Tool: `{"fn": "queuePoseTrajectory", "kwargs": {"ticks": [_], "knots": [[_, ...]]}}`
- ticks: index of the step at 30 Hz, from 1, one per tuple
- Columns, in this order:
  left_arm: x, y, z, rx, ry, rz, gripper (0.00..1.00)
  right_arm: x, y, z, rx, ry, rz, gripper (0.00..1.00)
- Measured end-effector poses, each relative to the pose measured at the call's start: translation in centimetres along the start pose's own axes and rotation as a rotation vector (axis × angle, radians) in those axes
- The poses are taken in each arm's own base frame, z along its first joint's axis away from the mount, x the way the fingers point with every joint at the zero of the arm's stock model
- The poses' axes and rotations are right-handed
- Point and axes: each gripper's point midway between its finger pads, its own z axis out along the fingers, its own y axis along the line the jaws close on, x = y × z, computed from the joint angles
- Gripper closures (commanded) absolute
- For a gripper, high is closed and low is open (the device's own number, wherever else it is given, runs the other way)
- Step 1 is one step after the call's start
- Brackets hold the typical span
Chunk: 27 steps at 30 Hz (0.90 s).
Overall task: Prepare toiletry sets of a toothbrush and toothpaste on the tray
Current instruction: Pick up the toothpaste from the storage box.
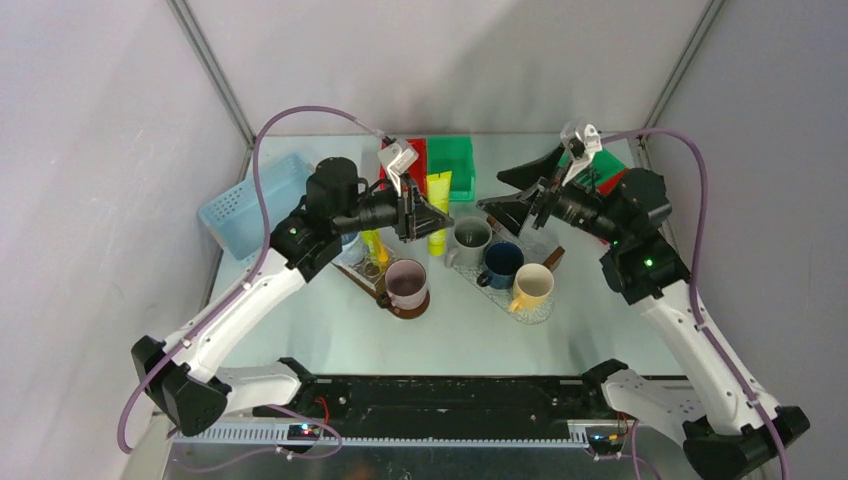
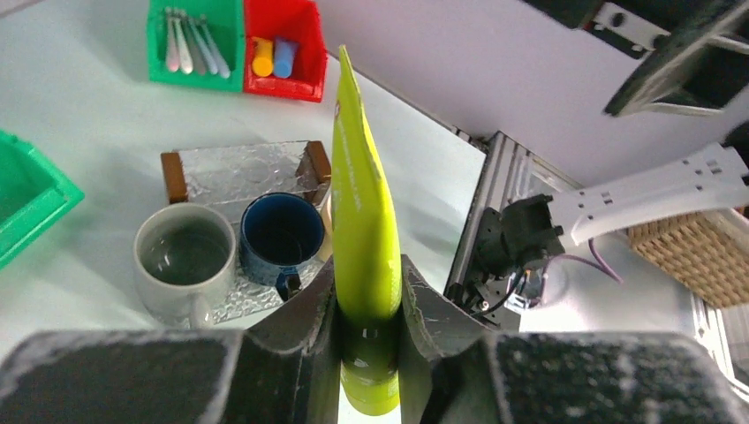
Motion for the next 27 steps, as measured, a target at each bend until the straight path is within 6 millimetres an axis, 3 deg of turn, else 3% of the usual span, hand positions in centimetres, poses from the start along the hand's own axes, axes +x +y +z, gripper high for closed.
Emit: {"fn": "queuePoseTrajectory", "kwargs": {"ticks": [7,13,18,27], "knots": [[-0.5,-2.7,-0.4,0.143,0.023,0.109,0.76,0.2,1.7,1.8,-0.170,0.040,0.077,0.20],[0.0,-4.5,-0.1,0.231,0.058,0.160,0.76,-0.8,4.0,3.0,-0.283,0.043,0.084,0.22],[0.3,-5.3,0.1,0.264,0.071,0.177,0.76,-1.1,5.7,3.6,-0.358,0.044,0.084,0.32],[0.5,-6.1,0.1,0.299,0.076,0.189,0.76,-0.2,6.7,4.2,-0.410,0.072,0.113,0.59]]}}
